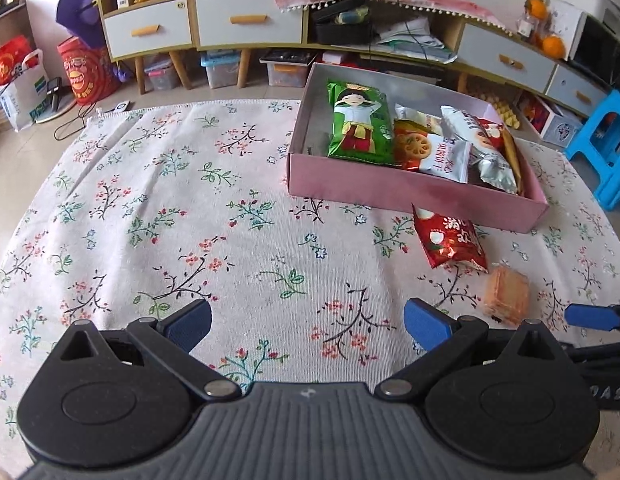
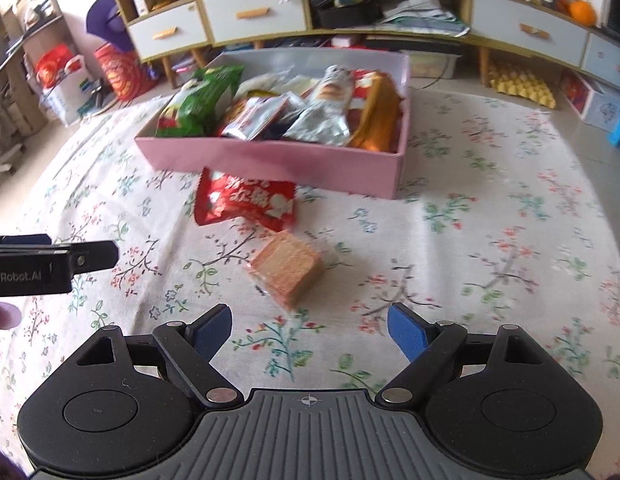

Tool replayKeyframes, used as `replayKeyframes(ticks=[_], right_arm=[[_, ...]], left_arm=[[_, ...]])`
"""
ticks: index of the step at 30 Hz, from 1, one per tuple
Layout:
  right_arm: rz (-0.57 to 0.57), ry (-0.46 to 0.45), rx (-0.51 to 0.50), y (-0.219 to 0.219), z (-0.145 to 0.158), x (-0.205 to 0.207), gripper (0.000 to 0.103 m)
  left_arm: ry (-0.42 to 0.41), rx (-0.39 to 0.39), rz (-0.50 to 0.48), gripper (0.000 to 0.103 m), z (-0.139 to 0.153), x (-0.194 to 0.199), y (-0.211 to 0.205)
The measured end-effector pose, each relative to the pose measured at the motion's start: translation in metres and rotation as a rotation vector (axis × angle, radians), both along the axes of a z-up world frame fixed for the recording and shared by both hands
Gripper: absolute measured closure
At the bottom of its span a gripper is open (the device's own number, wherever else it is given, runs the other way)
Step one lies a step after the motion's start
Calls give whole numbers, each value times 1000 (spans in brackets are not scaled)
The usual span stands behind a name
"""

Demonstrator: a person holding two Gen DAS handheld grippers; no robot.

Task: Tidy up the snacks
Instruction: 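Move both tools back over the red packet and wafer cake, then grasp the red packet with left gripper while right grasps square wafer cake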

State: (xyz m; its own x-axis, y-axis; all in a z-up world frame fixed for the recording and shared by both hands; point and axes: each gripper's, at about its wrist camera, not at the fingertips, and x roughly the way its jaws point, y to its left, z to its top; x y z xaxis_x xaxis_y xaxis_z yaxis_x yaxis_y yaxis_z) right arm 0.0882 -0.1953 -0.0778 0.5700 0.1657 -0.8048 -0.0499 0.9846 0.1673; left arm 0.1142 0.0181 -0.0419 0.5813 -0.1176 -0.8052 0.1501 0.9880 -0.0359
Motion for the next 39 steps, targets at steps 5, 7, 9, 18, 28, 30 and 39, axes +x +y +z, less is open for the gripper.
replayKeyframes(ticks=[5, 7, 9, 18, 28, 30, 39], right_arm=[[4, -23, -10, 9, -4, 10, 16], [7, -16, -9, 11, -6, 14, 17], [3, -18, -14, 12, -8, 16, 19], [17, -13, 1, 8, -8, 24, 63], [-15, 13, -1, -11, -4, 22, 73], [-27, 20, -1, -16, -3, 20, 73], [-68, 59, 14, -44, -4, 15, 76]], left_arm=[[7, -13, 10, 0, -3, 6, -1], [15, -22, 9, 0, -4, 7, -1], [21, -36, 11, 0, -5, 9, -1], [25, -79, 25, 0, -10, 19, -5], [32, -123, 18, 0, -15, 24, -23], [32, -133, 14, 0, -16, 25, -29], [22, -193, -18, 4, -21, 29, -56]])
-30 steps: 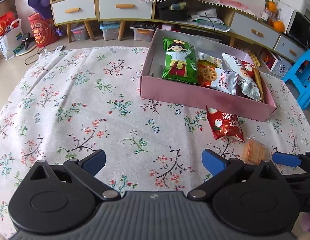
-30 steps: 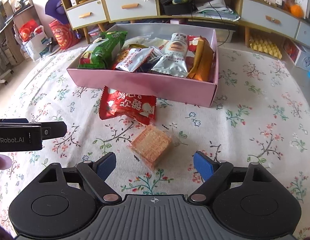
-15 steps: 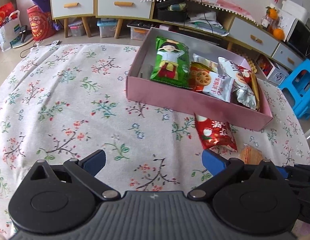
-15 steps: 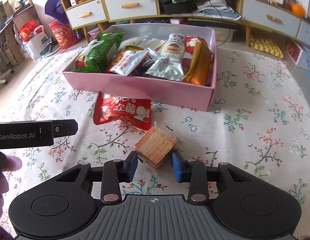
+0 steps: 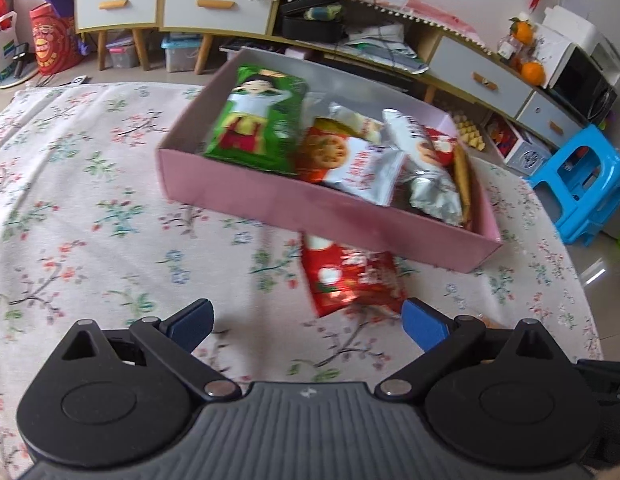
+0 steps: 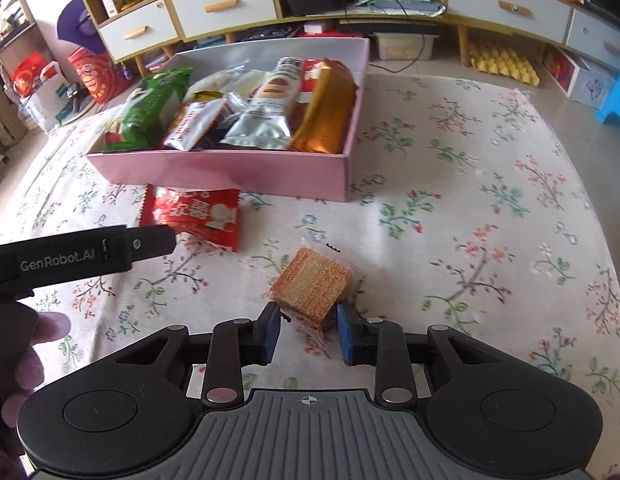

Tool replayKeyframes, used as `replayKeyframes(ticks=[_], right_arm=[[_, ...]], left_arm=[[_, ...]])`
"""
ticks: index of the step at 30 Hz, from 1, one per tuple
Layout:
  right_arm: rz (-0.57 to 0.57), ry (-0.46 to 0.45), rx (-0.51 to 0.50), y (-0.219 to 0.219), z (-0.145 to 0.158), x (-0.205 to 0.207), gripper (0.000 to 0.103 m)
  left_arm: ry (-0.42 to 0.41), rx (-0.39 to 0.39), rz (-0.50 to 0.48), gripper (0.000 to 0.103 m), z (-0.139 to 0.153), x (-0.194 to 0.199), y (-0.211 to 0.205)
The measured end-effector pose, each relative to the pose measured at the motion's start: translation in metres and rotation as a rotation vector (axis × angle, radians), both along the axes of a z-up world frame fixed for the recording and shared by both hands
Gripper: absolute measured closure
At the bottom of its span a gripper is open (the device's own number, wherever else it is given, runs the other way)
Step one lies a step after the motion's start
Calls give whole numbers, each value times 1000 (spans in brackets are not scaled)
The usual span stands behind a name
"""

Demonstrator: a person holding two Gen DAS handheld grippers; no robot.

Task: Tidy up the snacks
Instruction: 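Grasp the red packet with left gripper while right grasps square wafer cake, then carry both snacks into the pink box and open both grippers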

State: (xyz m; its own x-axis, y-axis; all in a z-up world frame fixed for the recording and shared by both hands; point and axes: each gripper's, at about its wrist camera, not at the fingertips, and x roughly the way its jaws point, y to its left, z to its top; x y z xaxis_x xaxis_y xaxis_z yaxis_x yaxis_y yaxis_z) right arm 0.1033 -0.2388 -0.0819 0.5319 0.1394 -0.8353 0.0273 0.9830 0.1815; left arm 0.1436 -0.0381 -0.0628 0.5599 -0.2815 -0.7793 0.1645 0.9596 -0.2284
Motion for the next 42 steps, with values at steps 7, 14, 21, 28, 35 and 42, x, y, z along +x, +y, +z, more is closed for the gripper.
replayKeyframes(ticks=[7, 14, 21, 28, 35, 42], right_arm=[[-13, 19, 4, -13, -1, -5, 78], [-15, 13, 28, -18, 1, -7, 78], [26, 25, 84, -17, -4, -7, 54], [-15, -5, 57, -5, -5, -3, 35], [-42, -22, 23, 3, -4, 2, 52], [-83, -21, 37, 1, -3, 5, 67]], left_arm=[[-29, -52, -5, 21, -4, 2, -10], [-42, -83, 0, 52, -9, 4, -18], [-21, -104, 19, 63, -9, 6, -18], [21, -132, 49, 67, -6, 5, -13], [56, -131, 39, 72, 0, 0, -1], [54, -123, 10, 82, 10, -8, 13]])
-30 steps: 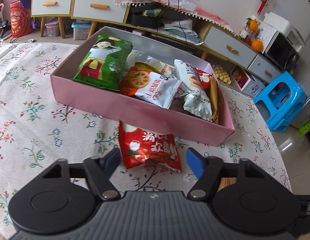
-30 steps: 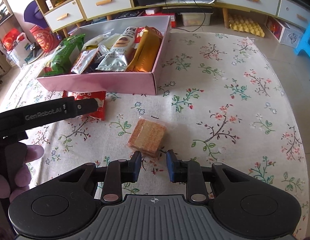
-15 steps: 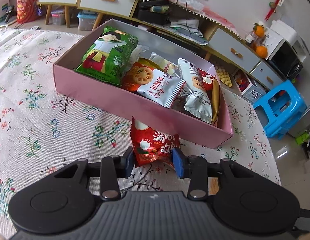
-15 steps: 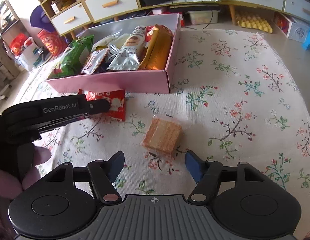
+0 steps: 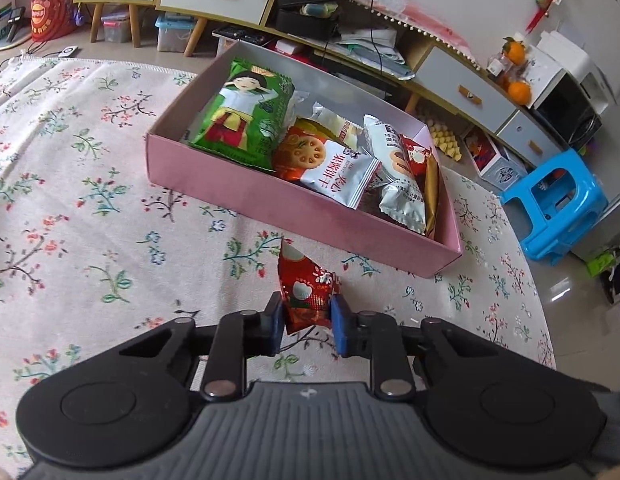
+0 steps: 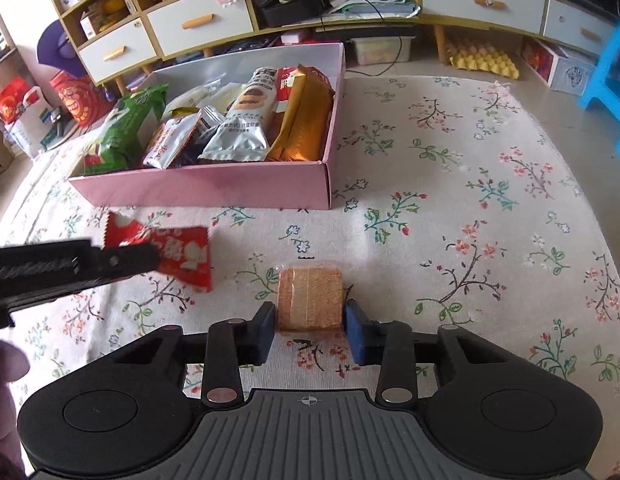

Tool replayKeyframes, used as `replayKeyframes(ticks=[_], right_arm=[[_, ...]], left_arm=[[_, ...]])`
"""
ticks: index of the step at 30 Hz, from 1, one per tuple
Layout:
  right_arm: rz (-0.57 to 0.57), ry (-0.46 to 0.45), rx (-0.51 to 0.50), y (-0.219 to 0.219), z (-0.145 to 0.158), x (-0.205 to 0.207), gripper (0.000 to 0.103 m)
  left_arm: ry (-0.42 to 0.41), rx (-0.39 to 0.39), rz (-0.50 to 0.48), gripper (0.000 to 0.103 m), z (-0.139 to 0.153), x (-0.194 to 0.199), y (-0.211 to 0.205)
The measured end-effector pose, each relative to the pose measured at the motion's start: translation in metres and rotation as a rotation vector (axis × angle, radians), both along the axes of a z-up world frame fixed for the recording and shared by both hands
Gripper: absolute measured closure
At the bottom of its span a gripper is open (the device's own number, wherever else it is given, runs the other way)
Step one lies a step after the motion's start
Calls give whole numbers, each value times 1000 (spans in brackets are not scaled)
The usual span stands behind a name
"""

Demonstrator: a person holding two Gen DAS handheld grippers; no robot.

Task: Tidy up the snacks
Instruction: 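Carry both snacks into the pink box and open both grippers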

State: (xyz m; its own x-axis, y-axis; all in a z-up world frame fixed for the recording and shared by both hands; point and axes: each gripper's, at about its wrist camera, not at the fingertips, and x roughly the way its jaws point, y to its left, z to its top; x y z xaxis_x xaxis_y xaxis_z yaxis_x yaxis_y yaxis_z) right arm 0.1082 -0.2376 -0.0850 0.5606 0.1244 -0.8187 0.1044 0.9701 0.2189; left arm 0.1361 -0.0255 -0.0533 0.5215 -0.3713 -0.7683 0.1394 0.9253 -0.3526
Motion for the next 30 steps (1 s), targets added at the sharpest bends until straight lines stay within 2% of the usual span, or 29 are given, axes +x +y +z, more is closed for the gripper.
replayKeyframes(ticks=[5, 11, 18, 24, 30], right_arm=[[-24, 1, 38, 1, 8, -1, 67], [-59, 2, 148, 0, 19, -1, 67], [-114, 2, 281, -2, 27, -1, 67], [-149, 1, 282, -5, 39, 4, 67], [-174, -50, 324, -11, 53, 21, 67]], left_arm=[[16, -41, 5, 87, 7, -1, 16], [2, -54, 9, 88, 18, -2, 29], [-16, -134, 27, 88, 33, -2, 48], [-26, -141, 21, 88, 44, 10, 47], [-51, -167, 38, 88, 53, 37, 34]])
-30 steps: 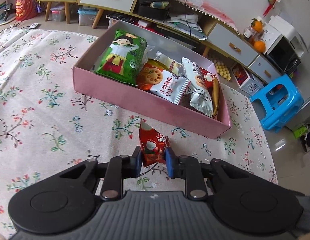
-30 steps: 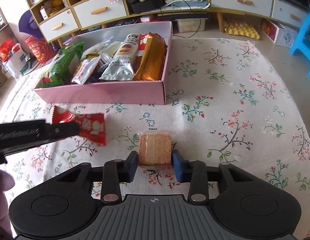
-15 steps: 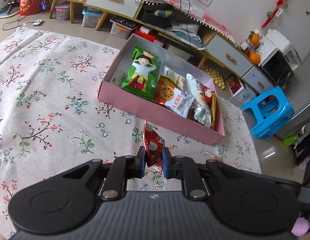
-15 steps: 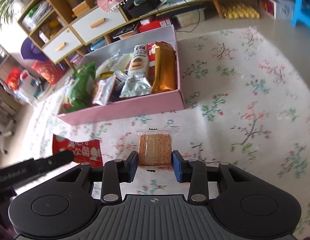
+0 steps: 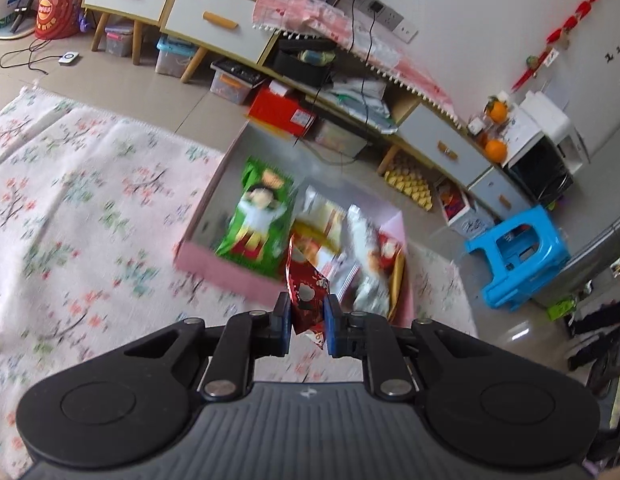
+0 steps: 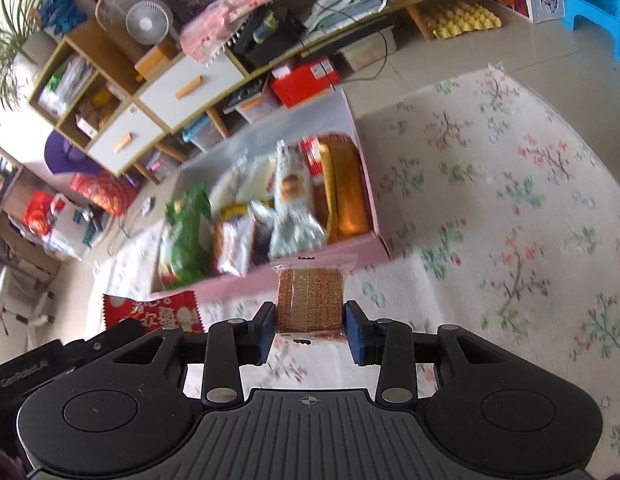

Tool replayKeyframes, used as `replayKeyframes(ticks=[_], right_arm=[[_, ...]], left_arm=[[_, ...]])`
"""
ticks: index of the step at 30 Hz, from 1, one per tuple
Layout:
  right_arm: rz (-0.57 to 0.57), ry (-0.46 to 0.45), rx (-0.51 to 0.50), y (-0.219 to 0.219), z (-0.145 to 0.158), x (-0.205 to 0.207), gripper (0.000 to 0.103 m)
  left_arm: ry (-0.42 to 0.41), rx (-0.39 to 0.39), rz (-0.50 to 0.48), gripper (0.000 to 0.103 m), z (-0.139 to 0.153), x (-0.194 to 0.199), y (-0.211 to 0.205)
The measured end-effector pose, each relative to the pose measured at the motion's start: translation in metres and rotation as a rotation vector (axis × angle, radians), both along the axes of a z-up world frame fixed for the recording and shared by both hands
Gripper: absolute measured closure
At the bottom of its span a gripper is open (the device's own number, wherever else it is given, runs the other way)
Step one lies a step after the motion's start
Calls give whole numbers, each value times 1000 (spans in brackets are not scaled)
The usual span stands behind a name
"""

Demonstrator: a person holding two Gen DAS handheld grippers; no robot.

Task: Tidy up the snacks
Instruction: 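Carry both snacks into the pink box and open both grippers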

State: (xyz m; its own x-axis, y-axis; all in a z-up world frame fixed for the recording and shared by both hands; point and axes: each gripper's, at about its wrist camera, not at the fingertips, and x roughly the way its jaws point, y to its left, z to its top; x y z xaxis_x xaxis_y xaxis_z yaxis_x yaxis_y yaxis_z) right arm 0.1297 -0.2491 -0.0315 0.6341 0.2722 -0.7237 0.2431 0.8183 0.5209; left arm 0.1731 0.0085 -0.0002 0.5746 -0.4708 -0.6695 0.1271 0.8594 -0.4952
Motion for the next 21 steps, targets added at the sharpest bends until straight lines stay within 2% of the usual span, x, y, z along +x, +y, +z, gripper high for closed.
replayKeyframes(ticks=[6, 8, 12, 21], right_arm=[[-19, -41, 24, -4, 7, 24, 67], [-19, -60, 32, -5, 8, 32, 67], [-9, -86, 40, -5, 9, 47, 67], [-21, -87, 38, 2, -4, 87, 67]], left_arm=[[-69, -72, -9, 88, -11, 14, -6], [-50, -73, 6, 88, -18, 24, -8], [-48, -145, 30, 89, -27, 40, -6], [-82, -176, 40, 89, -32, 54, -5]])
